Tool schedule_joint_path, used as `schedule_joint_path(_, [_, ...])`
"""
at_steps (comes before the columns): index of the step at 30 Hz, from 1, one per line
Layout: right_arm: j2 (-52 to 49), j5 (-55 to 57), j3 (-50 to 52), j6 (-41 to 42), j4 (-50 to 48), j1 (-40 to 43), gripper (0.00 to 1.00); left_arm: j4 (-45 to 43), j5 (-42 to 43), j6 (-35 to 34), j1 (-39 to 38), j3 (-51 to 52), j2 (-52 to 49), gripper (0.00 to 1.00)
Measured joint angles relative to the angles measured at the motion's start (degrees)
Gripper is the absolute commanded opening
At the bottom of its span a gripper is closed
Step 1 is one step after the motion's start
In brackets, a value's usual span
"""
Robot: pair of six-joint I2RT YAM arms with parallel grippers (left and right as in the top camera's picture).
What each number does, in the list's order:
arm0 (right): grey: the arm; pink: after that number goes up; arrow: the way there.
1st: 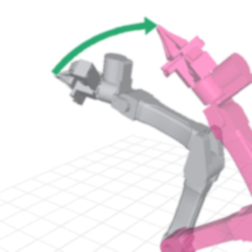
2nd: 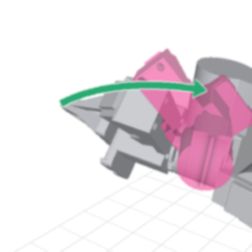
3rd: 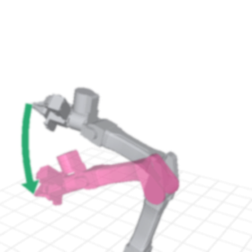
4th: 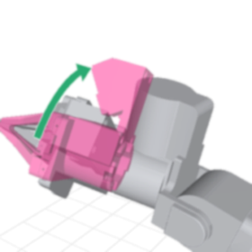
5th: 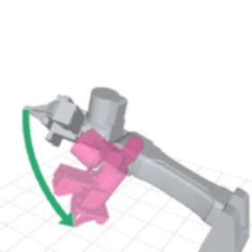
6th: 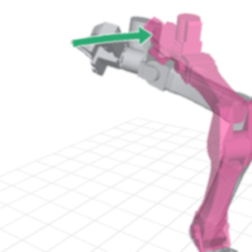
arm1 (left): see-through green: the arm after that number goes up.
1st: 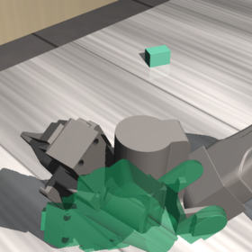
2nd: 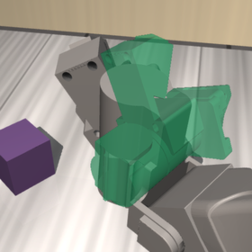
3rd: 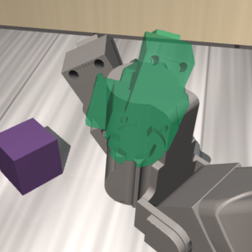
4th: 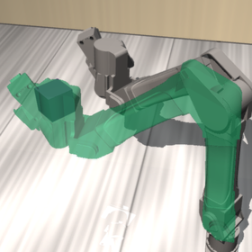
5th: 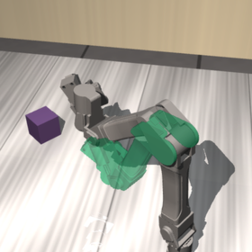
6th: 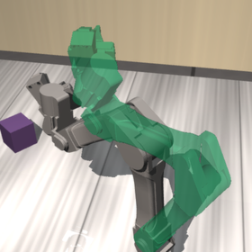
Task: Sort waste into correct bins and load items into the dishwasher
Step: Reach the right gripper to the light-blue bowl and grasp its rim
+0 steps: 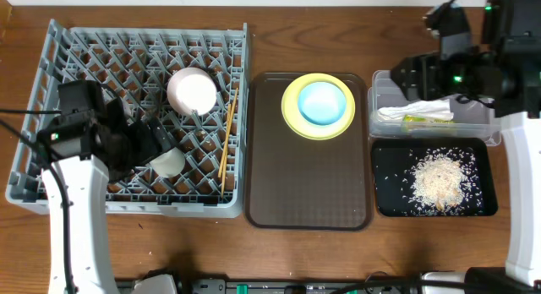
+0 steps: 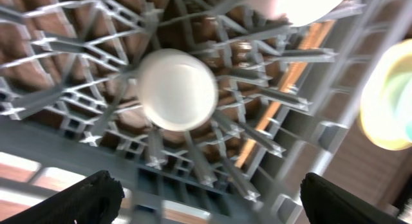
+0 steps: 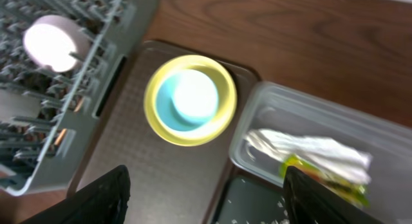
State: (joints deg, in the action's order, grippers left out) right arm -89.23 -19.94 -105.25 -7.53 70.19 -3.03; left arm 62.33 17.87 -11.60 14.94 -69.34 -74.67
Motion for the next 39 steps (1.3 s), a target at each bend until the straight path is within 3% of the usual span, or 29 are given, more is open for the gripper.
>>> schedule_joint_path(7, [-9.81,0.92,1.22,0.00,-3.80,-11.21,0.69,0.42,9.01,-0.04,0.00,-0.02,2.14,0.96])
schedule_joint_path(16, [-26.12,8.00,2.27,-1.29,-9.99,-19.85,0.66,0.46,10.36,-0.07,0.00,-0.02,2.14,0.96])
schedule_joint_path(27, [-33.77,13.05,2.36,-1.95,-16.96,-20.79,0.66,0.46,10.51,-0.13,0.00,-0.04,2.14,0.96])
schedule_joint_path(33, [-33.94,13.29,2.38,-1.95,-17.81,-20.79,0.59,0.46,10.51,-0.15,0.00,-0.04,2.14,0.97])
schedule_joint_path(39, [-33.94,10.78,5.38,-1.92,-19.19,-21.22,0.58,0.46,10.51,-0.13,0.00,-0.04,2.14,0.97])
